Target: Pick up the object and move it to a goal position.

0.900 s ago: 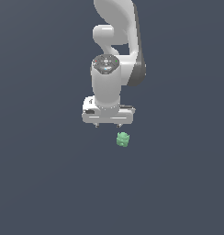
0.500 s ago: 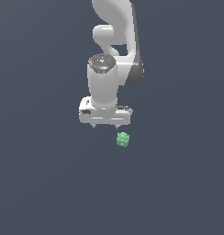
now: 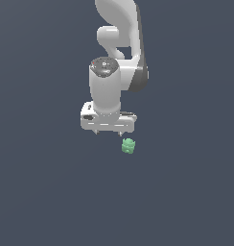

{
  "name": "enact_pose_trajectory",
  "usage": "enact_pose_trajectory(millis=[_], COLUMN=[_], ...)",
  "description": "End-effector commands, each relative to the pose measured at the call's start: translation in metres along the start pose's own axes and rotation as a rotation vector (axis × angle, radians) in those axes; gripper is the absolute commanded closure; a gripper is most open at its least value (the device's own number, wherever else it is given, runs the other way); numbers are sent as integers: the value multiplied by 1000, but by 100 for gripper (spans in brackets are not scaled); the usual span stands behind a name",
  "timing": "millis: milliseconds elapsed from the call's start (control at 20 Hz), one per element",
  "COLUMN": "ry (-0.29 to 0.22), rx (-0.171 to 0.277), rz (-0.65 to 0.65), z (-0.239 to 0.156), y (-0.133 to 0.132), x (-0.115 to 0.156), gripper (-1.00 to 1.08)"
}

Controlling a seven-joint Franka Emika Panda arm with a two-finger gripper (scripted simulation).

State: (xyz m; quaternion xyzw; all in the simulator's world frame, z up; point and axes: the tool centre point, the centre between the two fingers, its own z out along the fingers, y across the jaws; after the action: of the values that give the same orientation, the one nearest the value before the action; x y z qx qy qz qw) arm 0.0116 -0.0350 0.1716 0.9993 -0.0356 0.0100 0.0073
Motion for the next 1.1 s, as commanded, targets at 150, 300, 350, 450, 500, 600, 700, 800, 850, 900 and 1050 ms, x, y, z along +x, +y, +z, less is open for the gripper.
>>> enact_pose_trajectory(millis=[150,300,350,450,500,600,700,800,850,900,1050], ry=[-3,-6,-7,-9,-10,-13,-15,-17,-18,-19,-21], rx=[2,4,5,6,7,8,9,10,11,11,11], rz=[29,55,65,88,101,125,145,163,171,177,193], z=[12,23,27,36,41,50,58,65,68,70,76], y=[-14,-27,-32,-42,-48,-59,-69,-76,-80,-83,-90], x=[-2,-5,-6,-8,-10,-13,-16,-19,-20,-21,-24], gripper=[-92,-92,-92,-92,-92,-92,-92,-92,-92,-92,-92])
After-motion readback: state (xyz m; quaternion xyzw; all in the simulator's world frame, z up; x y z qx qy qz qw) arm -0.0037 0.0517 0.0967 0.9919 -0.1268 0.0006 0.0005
